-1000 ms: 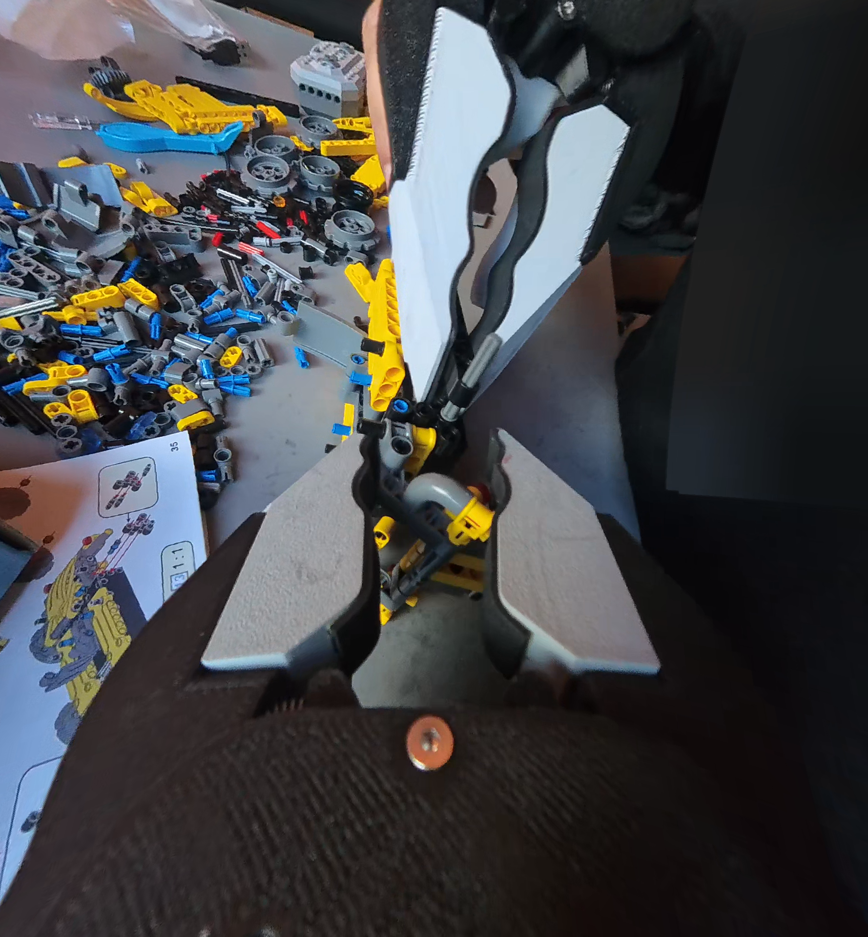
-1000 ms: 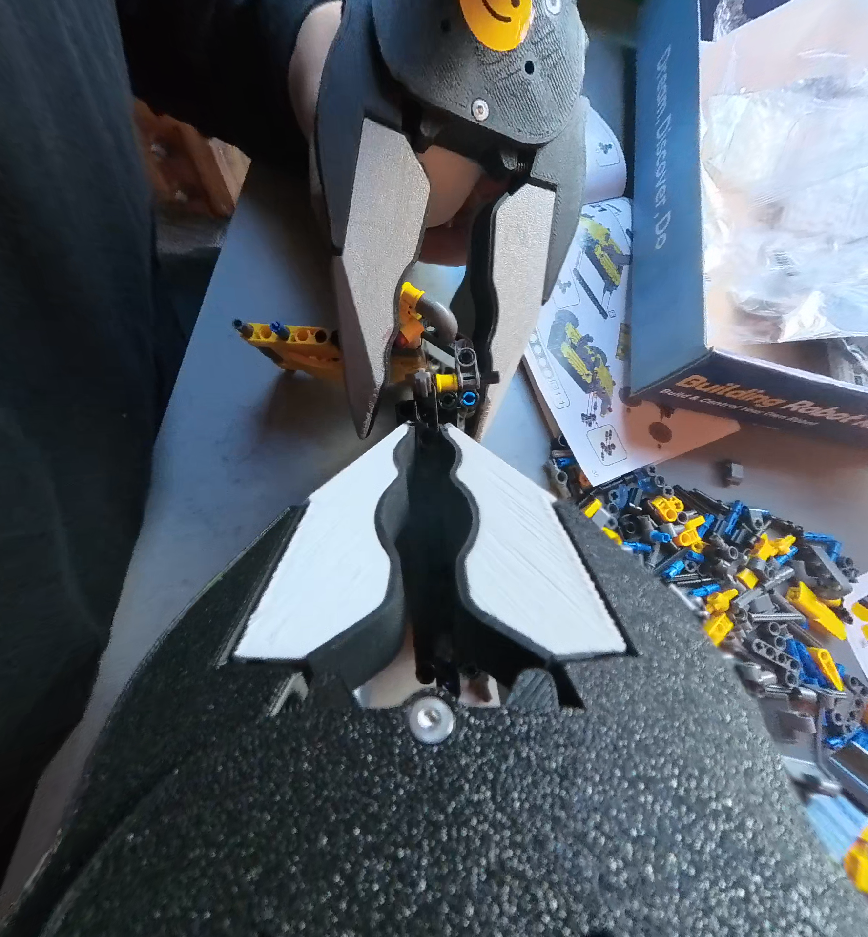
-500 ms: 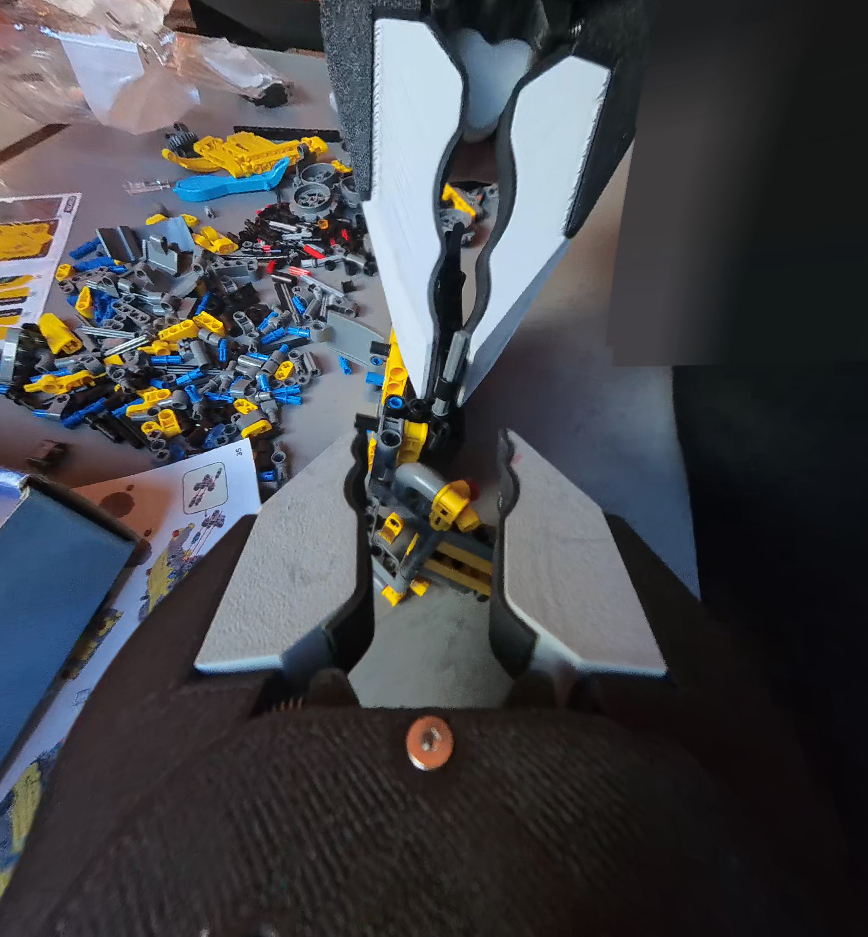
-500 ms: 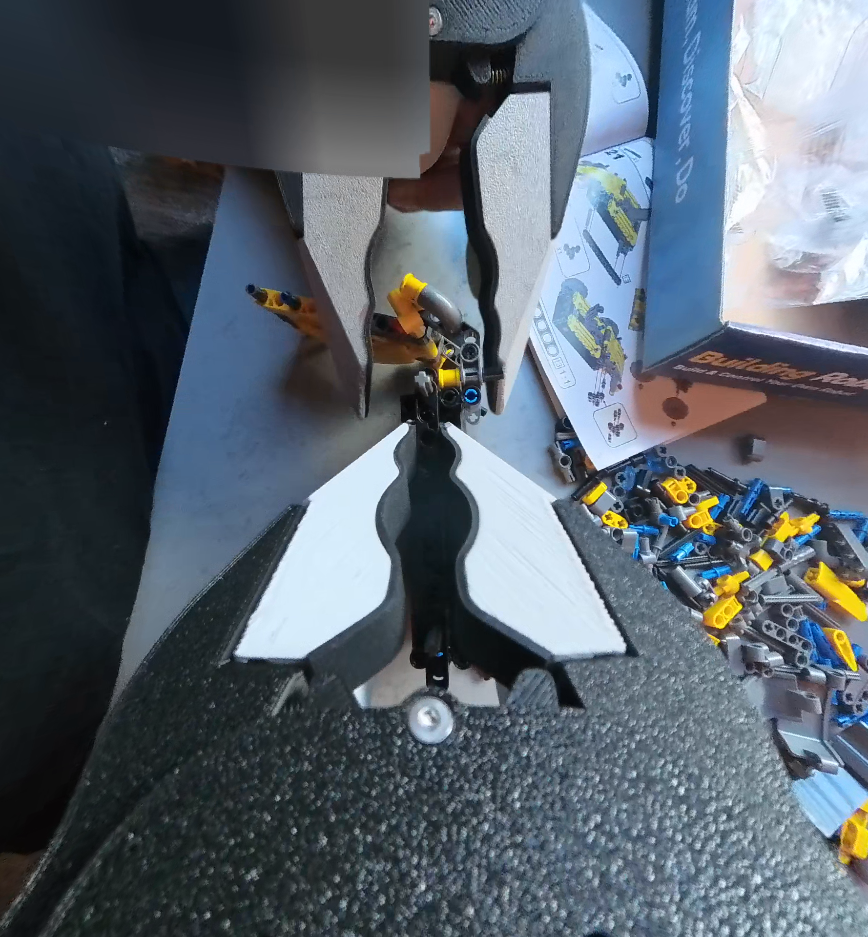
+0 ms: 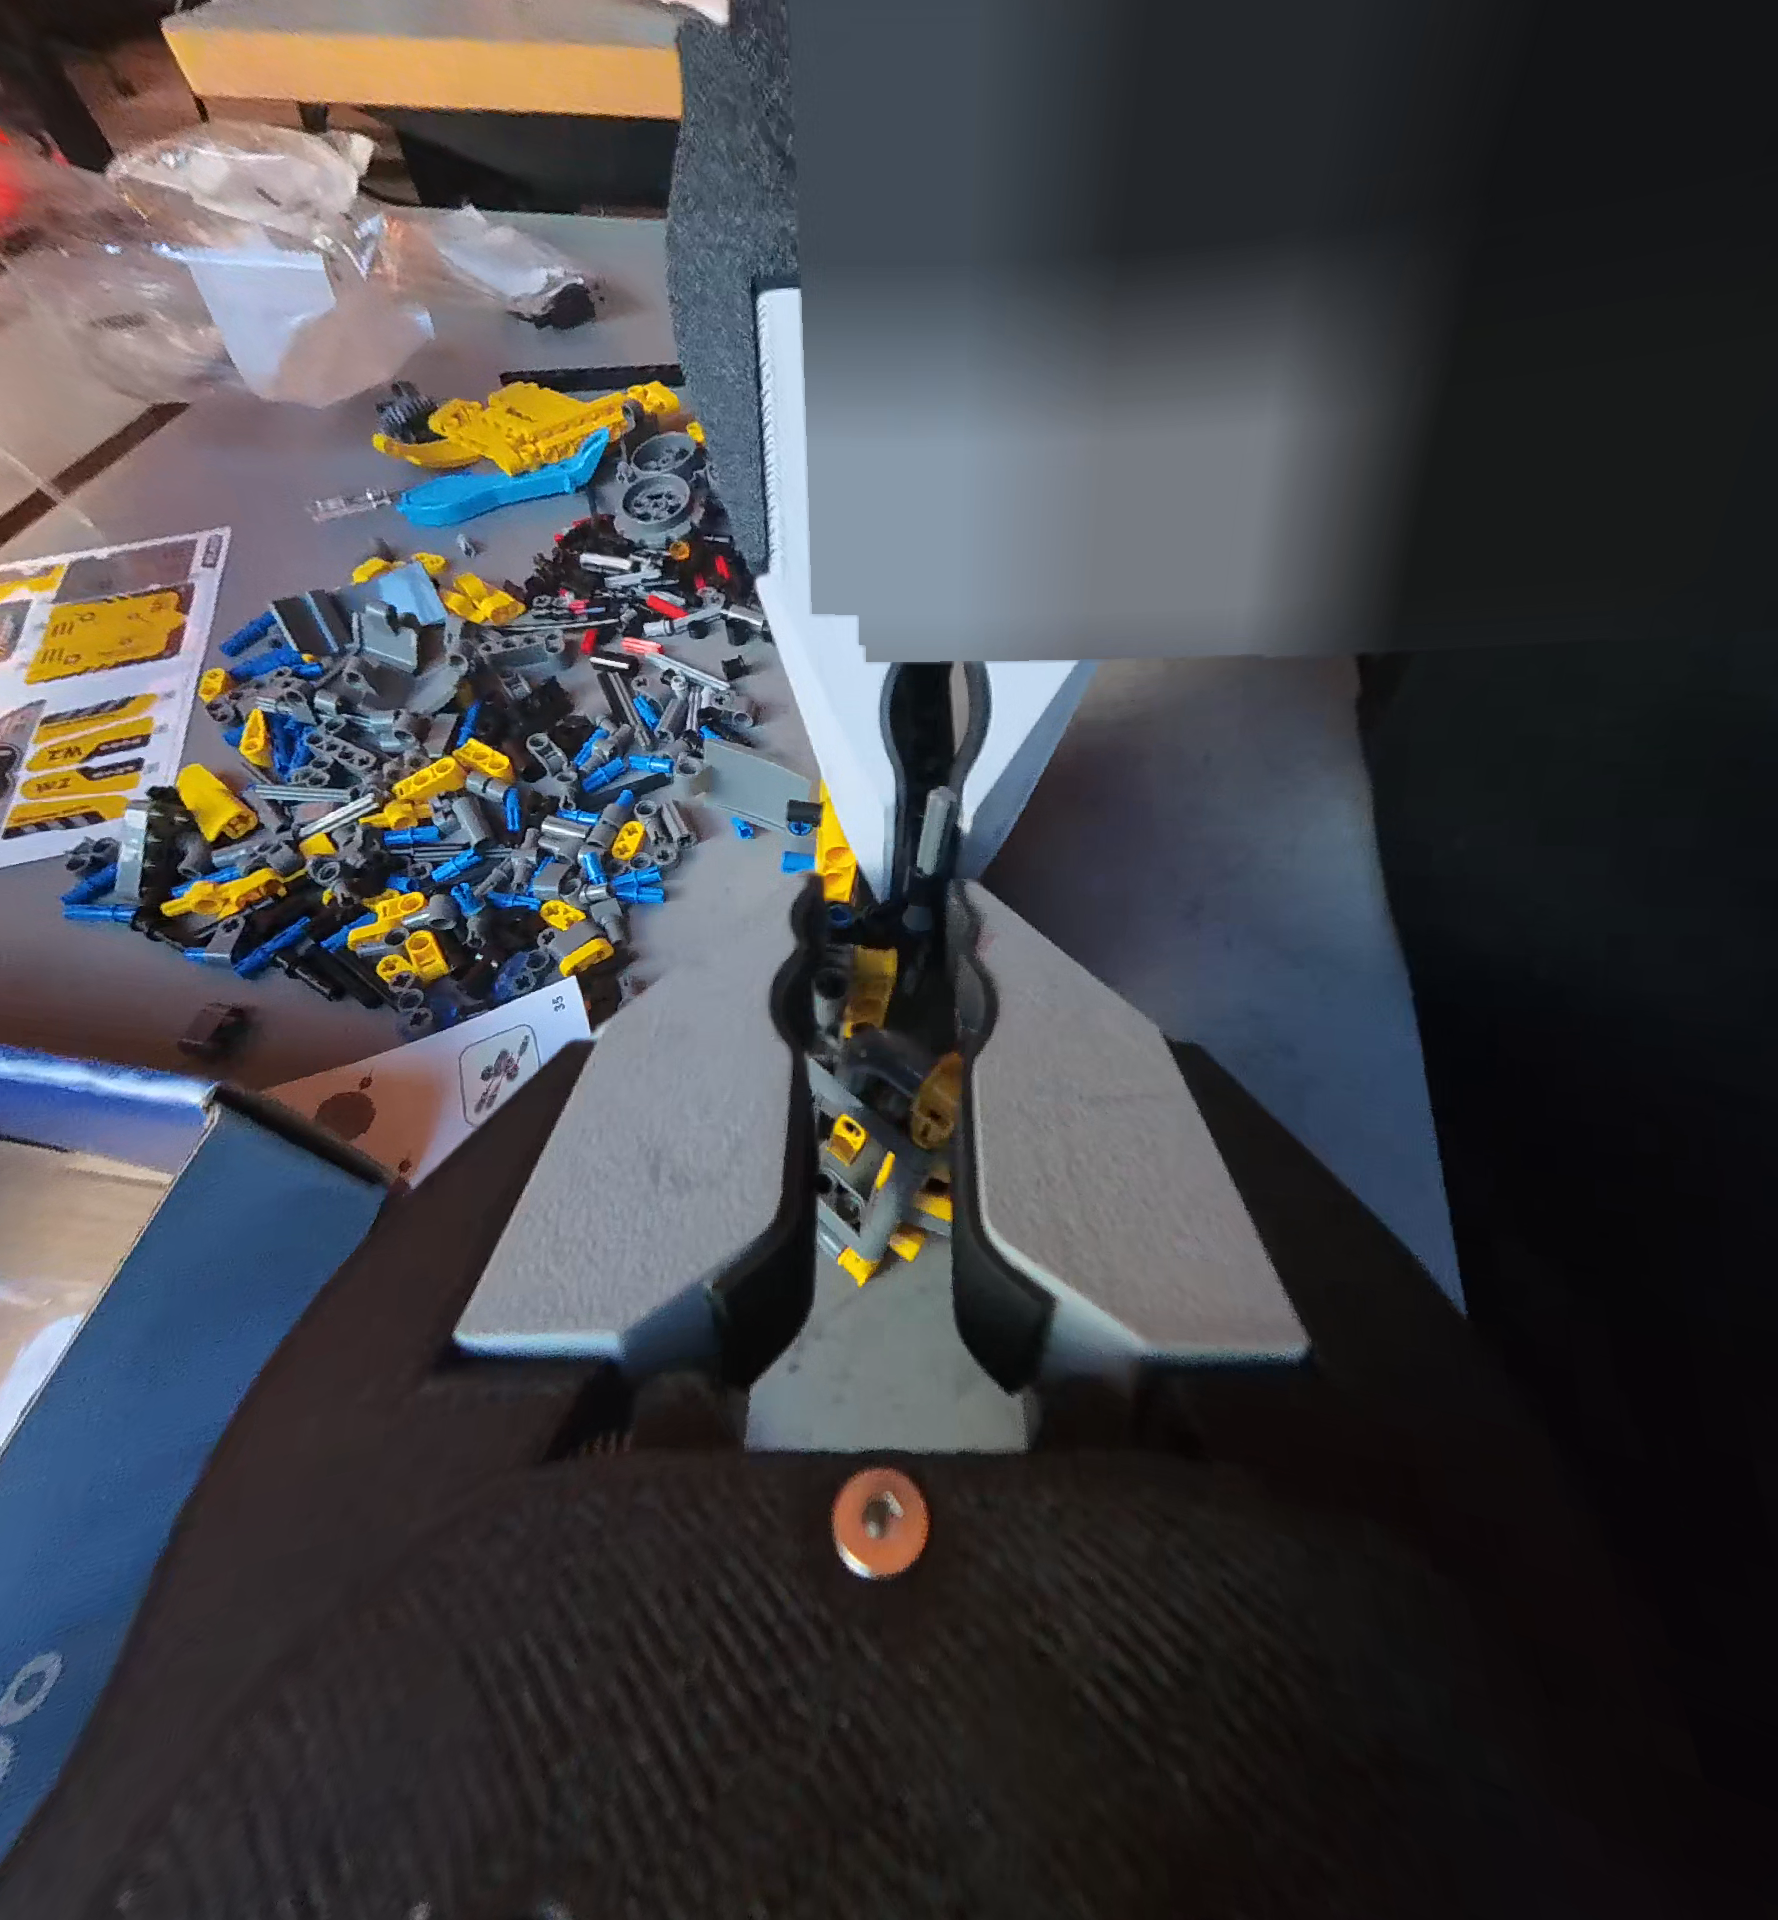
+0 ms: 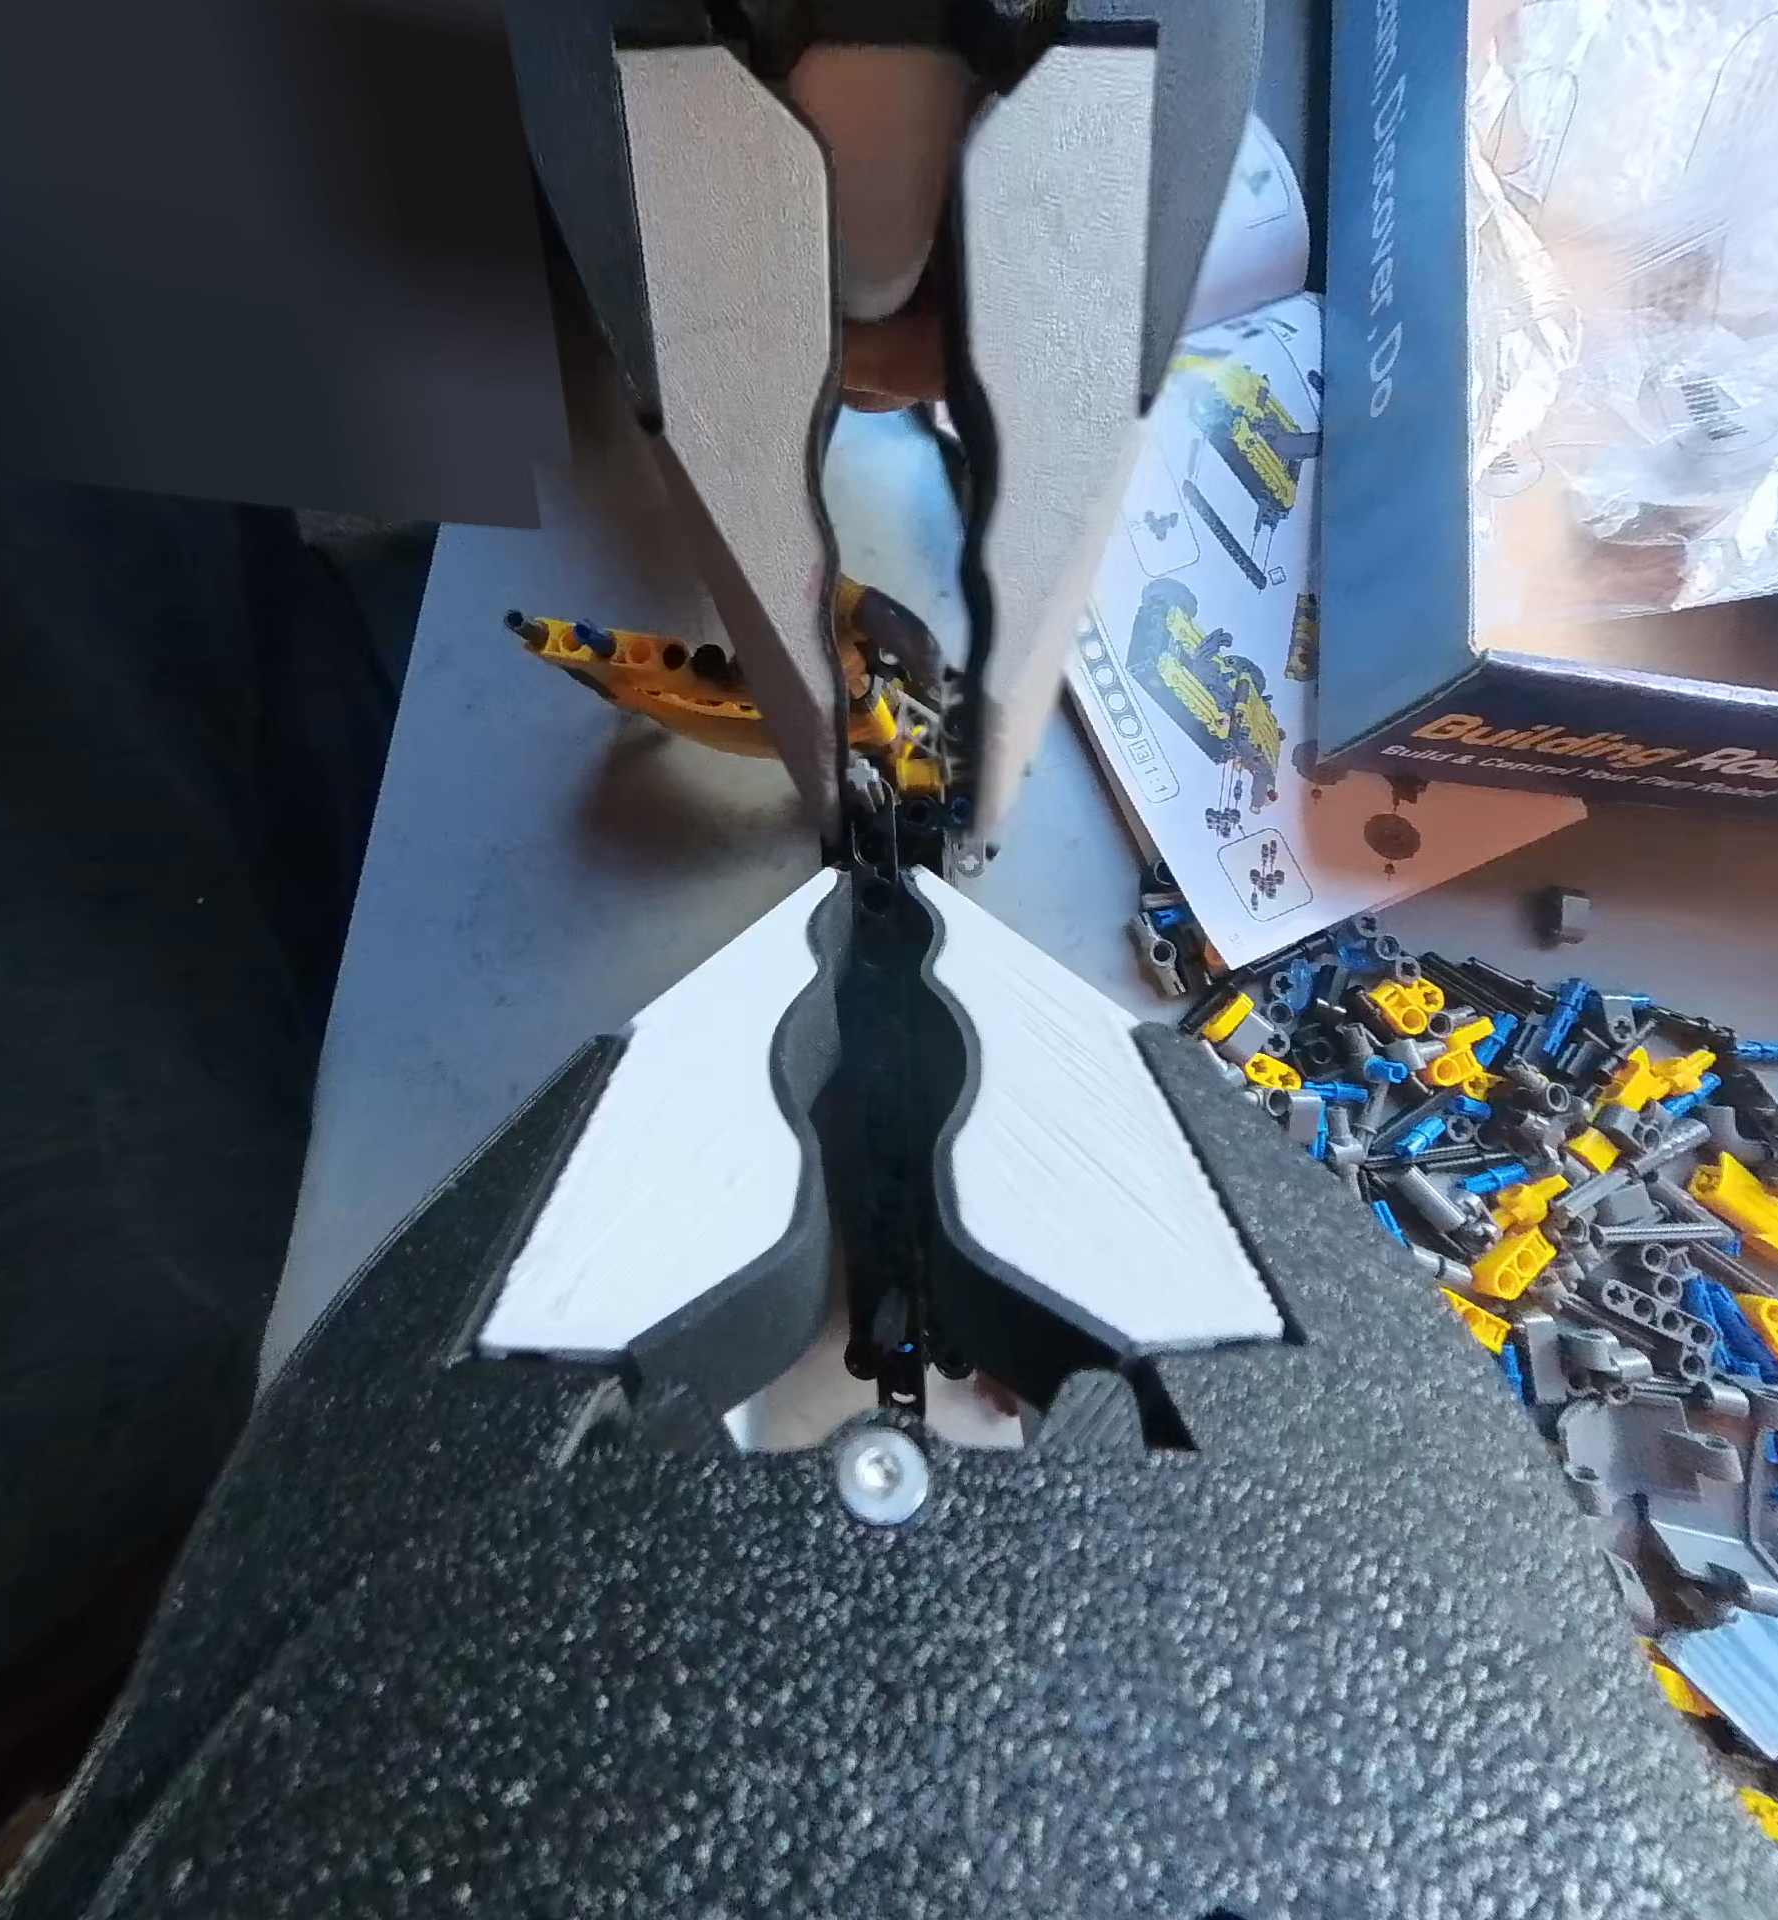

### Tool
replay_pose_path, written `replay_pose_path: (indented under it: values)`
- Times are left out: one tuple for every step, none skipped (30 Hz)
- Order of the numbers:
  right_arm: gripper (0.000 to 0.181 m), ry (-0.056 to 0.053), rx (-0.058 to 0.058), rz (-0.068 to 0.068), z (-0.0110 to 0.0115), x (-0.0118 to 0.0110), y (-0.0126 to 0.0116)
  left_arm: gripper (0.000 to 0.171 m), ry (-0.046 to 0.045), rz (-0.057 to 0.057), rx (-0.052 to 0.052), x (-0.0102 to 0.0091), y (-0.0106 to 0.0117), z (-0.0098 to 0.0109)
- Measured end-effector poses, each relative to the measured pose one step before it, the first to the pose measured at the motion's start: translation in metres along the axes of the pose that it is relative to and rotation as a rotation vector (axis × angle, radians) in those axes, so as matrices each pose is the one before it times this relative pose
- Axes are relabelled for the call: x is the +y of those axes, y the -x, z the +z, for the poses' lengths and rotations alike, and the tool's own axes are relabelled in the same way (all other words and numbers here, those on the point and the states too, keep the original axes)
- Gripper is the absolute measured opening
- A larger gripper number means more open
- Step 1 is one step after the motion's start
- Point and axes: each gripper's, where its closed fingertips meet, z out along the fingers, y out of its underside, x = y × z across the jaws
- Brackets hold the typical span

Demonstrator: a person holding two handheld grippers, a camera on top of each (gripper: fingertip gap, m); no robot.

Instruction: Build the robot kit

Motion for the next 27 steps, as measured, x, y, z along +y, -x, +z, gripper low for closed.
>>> replay_pose_path:
  values:
    - [0.007, -0.0026, -0.0005, 0.0018, 0.00003, -0.00004, 0.00012, 0.012, -0.01739, 0.0008, 0.0158, -0.00262, -0.00301, -0.00105]
    - [0.007, -0.0013, -0.0009, 0.0005, 0.00003, 0.00004, 0.00009, 0.012, -0.01823, -0.0039, 0.0086, -0.00335, -0.00194, -0.00043]
    - [0.008, -0.0008, 0.0021, -0.0028, 0.00005, -0.00011, -0.00035, 0.012, -0.00874, 0.0026, 0.0045, -0.00209, -0.00116, 0.00008]
    - [0.008, 0.0001, 0.0014, -0.0028, 0.00013, -0.00014, -0.00031, 0.011, 0.00762, 0.0076, 0.0035, 0.00043, -0.00066, 0.00072]
    - [0.008, 0.0006, 0.0001, -0.002, 0.00015, -0.00012, -0.00014, 0.005, 0.01536, 0.0082, -0.0011, 0.00183, 0.00023, 0.00116]
    - [0.008, 0.0006, 0.0004, -0.0006, 0.00007, -0.00001, -0.00037, 0.004, 0.00689, 0.0091, 0.0012, 0.0012, -0.00003, 0.00093]
    - [0.008, -0.0015, 0.0001, 0.004, 0.00011, -0.00015, -0.00052, 0.004, -0.00445, 0.0013, -0.0002, 0.00011, 0.0006, -0.00006]
    - [0.008, -0.0024, -0.0013, 0.0075, 0.0001, -0.00005, -0.00015, 0.004, -0.00402, -0.0059, 0.0032, 0.00018, 0.00046, -0.00009]
    - [0.008, -0.0017, 0.0001, 0.0044, -0.00018, -0.00004, 0.00006, 0.004, -0.00514, -0.0058, 0.0041, 0.00007, 0.00007, -0.00015]
    - [0.008, 0.001, 0.0073, -0.0064, -0.00049, 0.00079, -0.00008, 0.004, -0.00222, -0.001, 0.0037, 0.00008, -0.00031, 0.00001]
    - [0.008, 0.0069, 0.019, -0.016, -0.00143, 0.00188, -0.00136, 0.004, 0.00519, 0.0047, -0.0015, 0.00104, 0.00019, 0.00016]
    - [0.011, 0.008, 0.0197, -0.0122, -0.00227, 0.00198, -0.00189, 0.004, -0.00138, 0.0036, -0.006, -0.00016, 0.00081, -0.0005]
    - [0.013, 0.0002, 0.0048, -0.0033, -0.00202, 0.00076, 0.00004, 0.004, 0.00099, 0.0003, -0.0041, 0.00014, 0.0008, -0.0003]
    - [0.014, -0.0112, -0.0059, 0.0018, -0.0014, -0.00138, 0.00171, 0.004, -0.00041, -0.0009, 0.0004, 0.00037, 0.00023, -0.00017]
    - [0.014, -0.014, -0.005, 0.0008, -0.00055, -0.00253, 0.00171, 0.004, -0.00338, -0.0045, 0.0022, -0.00001, 0.00022, -0.00003]
    - [0.017, -0.009, 0.0031, -0.0039, 0.00001, -0.00255, 0.00061, 0.004, -0.00274, -0.0049, 0.0048, -0.00005, -0.00039, -0.00005]
    - [0.019, -0.0036, 0.0135, -0.0068, 0.00003, -0.00202, -0.00145, 0.004, -0.00158, -0.0027, 0.0026, -0.00007, -0.00013, 0.00002]
    - [0.019, -0.0044, 0.018, -0.0086, -0.00041, -0.00204, -0.00256, 0.004, -0.0016, 0.0008, -0.0018, 0.00004, 0.00038, 0.0]
    - [0.018, -0.0094, 0.0097, -0.0077, -0.00059, -0.00259, -0.00149, 0.004, -0.00029, 0.0019, 0.0004, -0.00001, -0.00013, -0.00004]
    - [0.016, -0.0039, -0.0032, -0.0042, 0.00029, -0.00121, 0.00047, 0.004, -0.00038, 0.0017, 0.0008, 0.0, -0.00013, -0.0001]
    - [0.014, 0.0038, 0.0004, -0.0052, 0.0012, 0.00082, 0.00008, 0.004, 0.00105, 0.0006, -0.0018, 0.00026, 0.00057, -0.00034]
    - [0.011, 0.0023, 0.0049, -0.0088, 0.00098, 0.00099, -0.00044, 0.005, -0.00247, -0.0041, 0.0032, -0.00005, 0.00003, -0.00025]
    - [0.008, 0.0014, -0.0025, -0.0056, 0.00038, 0.00042, 0.00069, 0.005, -0.00324, -0.0056, -0.0008, -0.00003, 0.00064, 0.00001]
    - [0.008, 0.0015, 0.0029, -0.0031, -0.00021, -0.00006, -0.00023, 0.005, -0.00316, -0.0012, 0.001, 0.00003, 0.00027, -0.00012]
    - [0.008, 0.0015, 0.0002, -0.003, -0.00076, 0.00009, 0.00001, 0.005, -0.00138, -0.0031, 0.003, -0.0001, -0.00007, 0.00013]
    - [0.008, -0.0028, 0.0001, 0.0001, -0.0014, -0.00046, -0.00018, 0.005, -0.00029, 0.001, 0.0002, -0.00004, 0.00004, 0.00002]
    - [0.008, -0.0111, -0.0025, 0.0041, -0.002, -0.00173, -0.00021, 0.004, -0.00107, 0.0013, -0.0021, 0.00005, 0.00037, -0.00015]
